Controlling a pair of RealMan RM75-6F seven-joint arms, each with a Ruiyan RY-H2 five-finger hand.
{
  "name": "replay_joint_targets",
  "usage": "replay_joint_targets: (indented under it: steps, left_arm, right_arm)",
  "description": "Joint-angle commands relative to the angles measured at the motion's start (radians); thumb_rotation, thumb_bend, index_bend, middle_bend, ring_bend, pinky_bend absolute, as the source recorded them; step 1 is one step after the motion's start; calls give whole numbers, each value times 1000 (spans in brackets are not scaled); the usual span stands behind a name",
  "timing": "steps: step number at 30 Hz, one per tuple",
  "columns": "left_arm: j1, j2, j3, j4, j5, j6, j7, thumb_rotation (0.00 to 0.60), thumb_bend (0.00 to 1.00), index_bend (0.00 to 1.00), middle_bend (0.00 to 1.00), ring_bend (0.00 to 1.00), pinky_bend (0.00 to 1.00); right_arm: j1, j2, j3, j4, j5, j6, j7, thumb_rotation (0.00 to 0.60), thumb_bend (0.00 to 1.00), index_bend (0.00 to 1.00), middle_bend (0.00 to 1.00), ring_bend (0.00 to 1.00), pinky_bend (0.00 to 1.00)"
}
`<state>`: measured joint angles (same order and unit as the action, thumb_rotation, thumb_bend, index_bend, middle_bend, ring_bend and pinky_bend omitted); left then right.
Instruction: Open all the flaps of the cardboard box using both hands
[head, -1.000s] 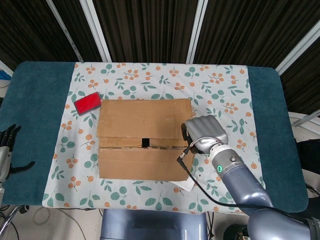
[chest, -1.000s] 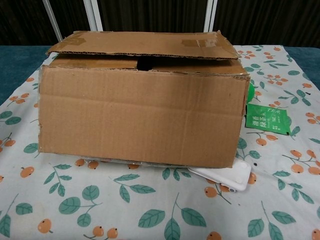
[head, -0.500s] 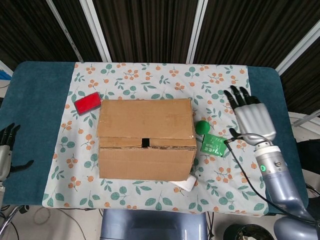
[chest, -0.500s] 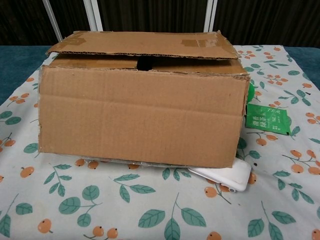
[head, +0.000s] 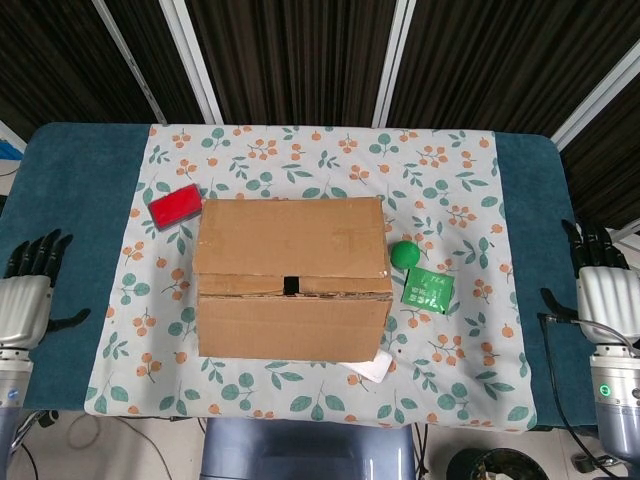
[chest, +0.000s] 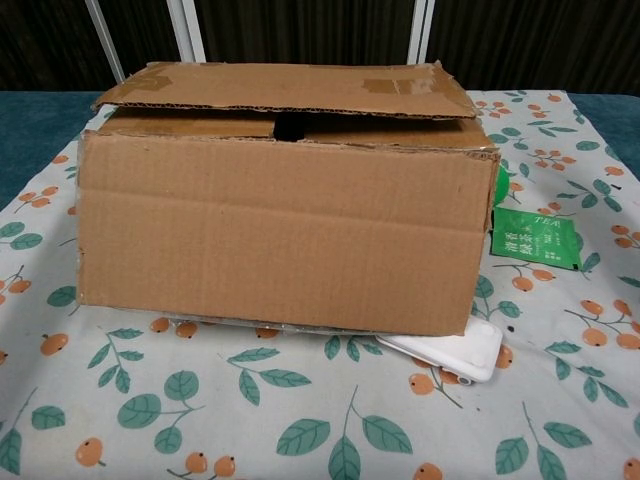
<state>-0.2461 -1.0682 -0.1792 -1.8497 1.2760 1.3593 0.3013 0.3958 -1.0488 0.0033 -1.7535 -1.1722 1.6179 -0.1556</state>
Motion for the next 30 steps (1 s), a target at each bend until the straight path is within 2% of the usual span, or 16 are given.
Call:
replay_joint_targets:
  steps: [1, 8, 11, 20, 30]
  left_arm:
    - [-83, 5, -71, -84, -40, -29, 95, 600, 140, 0, 0, 0, 0]
    - [-229, -37, -158, -157, -168, -113, 237, 600, 147, 0, 0, 0, 0]
    - [-289, -71, -174, -173, -232, -141, 301, 600, 148, 0, 0, 0, 0]
    - [-394, -144, -155, -183, -330, -171, 440, 600, 149, 0, 0, 0, 0]
    - [-443, -181, -132, -206, -377, -149, 483, 600, 149, 0, 0, 0, 0]
  right_arm:
    - [-26, -21, 10, 29, -13, -8, 39, 600, 289, 0, 0, 11, 238]
    - [-45, -38, 38, 44, -26, -40, 91, 600, 289, 0, 0, 11, 238]
    - [-50, -42, 45, 47, -29, -61, 103, 600, 289, 0, 0, 12, 238]
    - [-65, -44, 81, 47, -25, -92, 142, 600, 289, 0, 0, 12, 238]
    - [-81, -43, 113, 58, -19, -131, 171, 600, 289, 0, 0, 12, 238]
